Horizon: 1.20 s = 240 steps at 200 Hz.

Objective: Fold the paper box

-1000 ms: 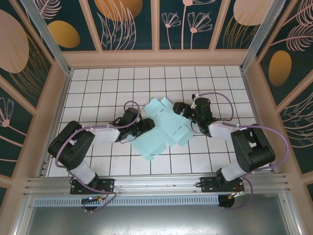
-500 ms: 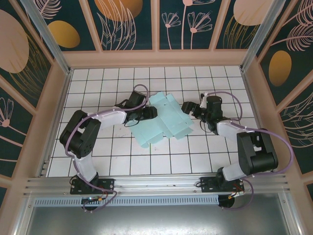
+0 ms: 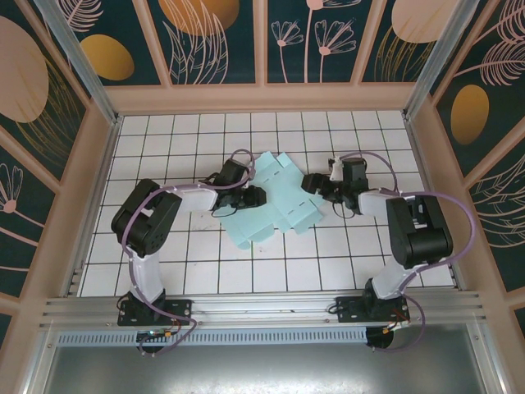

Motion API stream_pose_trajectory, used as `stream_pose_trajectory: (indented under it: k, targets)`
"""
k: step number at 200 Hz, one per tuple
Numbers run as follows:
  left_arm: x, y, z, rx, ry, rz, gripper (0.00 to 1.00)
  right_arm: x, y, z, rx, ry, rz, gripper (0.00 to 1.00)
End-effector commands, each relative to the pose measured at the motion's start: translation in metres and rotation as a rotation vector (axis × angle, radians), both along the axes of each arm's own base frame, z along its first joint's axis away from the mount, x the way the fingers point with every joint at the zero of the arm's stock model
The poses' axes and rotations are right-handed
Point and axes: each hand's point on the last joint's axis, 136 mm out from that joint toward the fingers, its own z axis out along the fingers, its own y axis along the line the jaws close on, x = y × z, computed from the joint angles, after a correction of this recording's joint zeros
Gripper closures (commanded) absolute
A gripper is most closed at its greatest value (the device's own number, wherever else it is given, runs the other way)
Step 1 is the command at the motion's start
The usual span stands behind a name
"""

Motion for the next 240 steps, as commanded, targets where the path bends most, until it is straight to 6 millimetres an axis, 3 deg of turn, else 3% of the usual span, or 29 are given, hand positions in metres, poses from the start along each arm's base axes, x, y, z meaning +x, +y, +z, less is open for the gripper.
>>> stream_pose_trajectory:
  k: [1,66,86,106,125,140,174,217,240]
  targets:
    - [-0.028,0.016,-0.045,0.081,0.112,-0.011,0.63,0.005,0.010,0.007,0.032,-0.039,0.102,0.32]
    - [-0.030,0.018,-0.052,0.103,0.112,-0.037,0.62,0.015,0.029,0.023,0.074,-0.109,0.256,0.72]
    - [-0.028,0.020,-0.050,0.128,0.096,-0.047,0.62,0.014,0.031,0.028,0.074,-0.125,0.284,0.67]
    - [-0.027,0.023,-0.051,0.146,0.091,-0.051,0.62,0.022,0.021,0.034,0.026,-0.164,0.239,0.38]
    - [-0.029,0.022,-0.053,0.144,0.096,-0.055,0.62,0.032,0.009,0.037,0.007,-0.171,0.201,0.24]
    - [-0.030,0.022,-0.055,0.140,0.101,-0.058,0.63,0.039,0.005,0.032,-0.010,-0.151,0.203,0.19]
    - [-0.029,0.021,-0.052,0.135,0.087,-0.066,0.62,0.047,0.000,0.011,-0.016,-0.076,0.231,0.24]
    - [-0.032,0.022,-0.055,0.135,0.093,-0.068,0.62,0.038,0.018,-0.001,0.066,0.010,0.349,0.35]
    - [-0.032,0.021,-0.057,0.130,0.098,-0.070,0.62,0.036,0.024,0.000,0.083,0.006,0.377,0.50]
